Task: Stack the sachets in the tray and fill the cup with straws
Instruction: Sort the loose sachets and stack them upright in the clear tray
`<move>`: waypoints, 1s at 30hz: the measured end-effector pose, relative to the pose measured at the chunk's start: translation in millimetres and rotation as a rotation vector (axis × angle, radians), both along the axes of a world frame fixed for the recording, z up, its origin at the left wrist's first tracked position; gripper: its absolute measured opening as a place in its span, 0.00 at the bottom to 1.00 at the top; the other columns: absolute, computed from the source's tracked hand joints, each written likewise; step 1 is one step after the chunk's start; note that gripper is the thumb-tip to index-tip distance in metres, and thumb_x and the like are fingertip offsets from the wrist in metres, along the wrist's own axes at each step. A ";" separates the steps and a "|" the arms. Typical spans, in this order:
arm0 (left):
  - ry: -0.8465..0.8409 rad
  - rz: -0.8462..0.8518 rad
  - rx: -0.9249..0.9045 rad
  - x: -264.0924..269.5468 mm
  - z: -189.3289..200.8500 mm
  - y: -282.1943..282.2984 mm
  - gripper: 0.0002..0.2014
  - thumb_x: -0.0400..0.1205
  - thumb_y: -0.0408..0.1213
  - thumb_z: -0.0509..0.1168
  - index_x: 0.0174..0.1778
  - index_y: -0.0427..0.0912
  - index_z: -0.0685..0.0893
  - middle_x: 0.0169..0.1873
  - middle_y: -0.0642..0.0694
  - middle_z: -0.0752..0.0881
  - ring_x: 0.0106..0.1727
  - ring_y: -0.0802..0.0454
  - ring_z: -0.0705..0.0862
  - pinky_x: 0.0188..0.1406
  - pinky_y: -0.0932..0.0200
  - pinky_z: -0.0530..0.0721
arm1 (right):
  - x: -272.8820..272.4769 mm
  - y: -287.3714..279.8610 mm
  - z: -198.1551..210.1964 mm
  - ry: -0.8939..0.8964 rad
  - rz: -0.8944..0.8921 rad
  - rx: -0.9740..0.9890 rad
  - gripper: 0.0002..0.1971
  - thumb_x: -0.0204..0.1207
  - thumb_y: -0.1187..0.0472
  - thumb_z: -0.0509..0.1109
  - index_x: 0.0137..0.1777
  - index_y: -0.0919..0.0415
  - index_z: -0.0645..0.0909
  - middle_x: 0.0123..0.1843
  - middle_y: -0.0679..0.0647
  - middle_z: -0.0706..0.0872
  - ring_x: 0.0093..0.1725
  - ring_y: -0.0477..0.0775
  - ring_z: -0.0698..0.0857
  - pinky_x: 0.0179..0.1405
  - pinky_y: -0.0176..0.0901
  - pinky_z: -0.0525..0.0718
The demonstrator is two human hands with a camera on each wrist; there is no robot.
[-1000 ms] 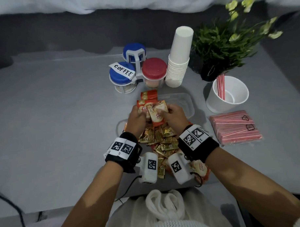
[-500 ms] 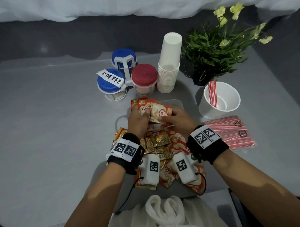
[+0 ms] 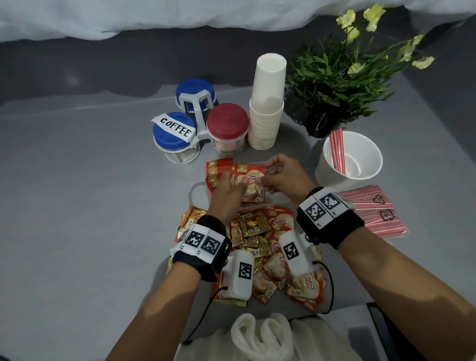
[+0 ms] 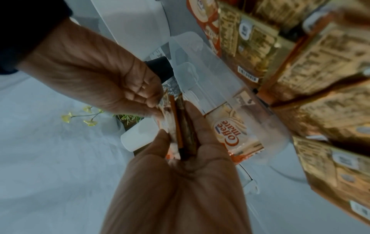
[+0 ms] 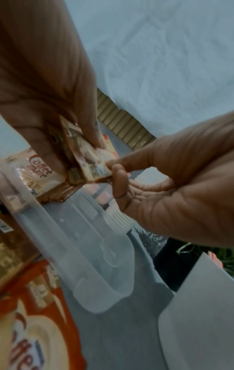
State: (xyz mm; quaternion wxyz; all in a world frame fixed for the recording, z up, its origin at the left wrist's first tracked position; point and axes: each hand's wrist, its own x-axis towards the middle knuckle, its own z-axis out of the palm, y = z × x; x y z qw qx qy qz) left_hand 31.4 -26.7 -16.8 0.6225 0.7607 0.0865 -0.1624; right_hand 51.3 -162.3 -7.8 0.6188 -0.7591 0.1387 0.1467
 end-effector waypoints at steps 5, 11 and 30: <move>-0.075 0.009 0.057 -0.5 -5.9 -2.9 0.15 0.86 0.36 0.55 0.69 0.40 0.68 0.55 0.50 0.79 0.56 0.54 0.78 0.45 0.68 0.78 | -0.2 6.0 -7.7 -0.051 -0.084 0.032 0.13 0.69 0.74 0.73 0.49 0.66 0.74 0.29 0.55 0.79 0.18 0.39 0.79 0.20 0.30 0.78; -0.123 0.046 0.072 8.3 -5.5 -5.2 0.15 0.87 0.35 0.51 0.69 0.36 0.65 0.57 0.45 0.78 0.56 0.52 0.78 0.51 0.60 0.75 | -4.0 9.2 -10.7 -0.030 0.013 0.083 0.12 0.75 0.75 0.66 0.57 0.75 0.78 0.33 0.54 0.80 0.19 0.36 0.78 0.22 0.26 0.78; -0.077 -0.050 0.670 30.3 -19.9 3.6 0.51 0.67 0.53 0.75 0.80 0.45 0.52 0.80 0.39 0.51 0.80 0.38 0.56 0.78 0.43 0.63 | 35.6 -3.1 -30.7 -0.084 -0.046 -0.460 0.11 0.71 0.72 0.71 0.53 0.72 0.82 0.52 0.65 0.87 0.48 0.58 0.84 0.39 0.26 0.70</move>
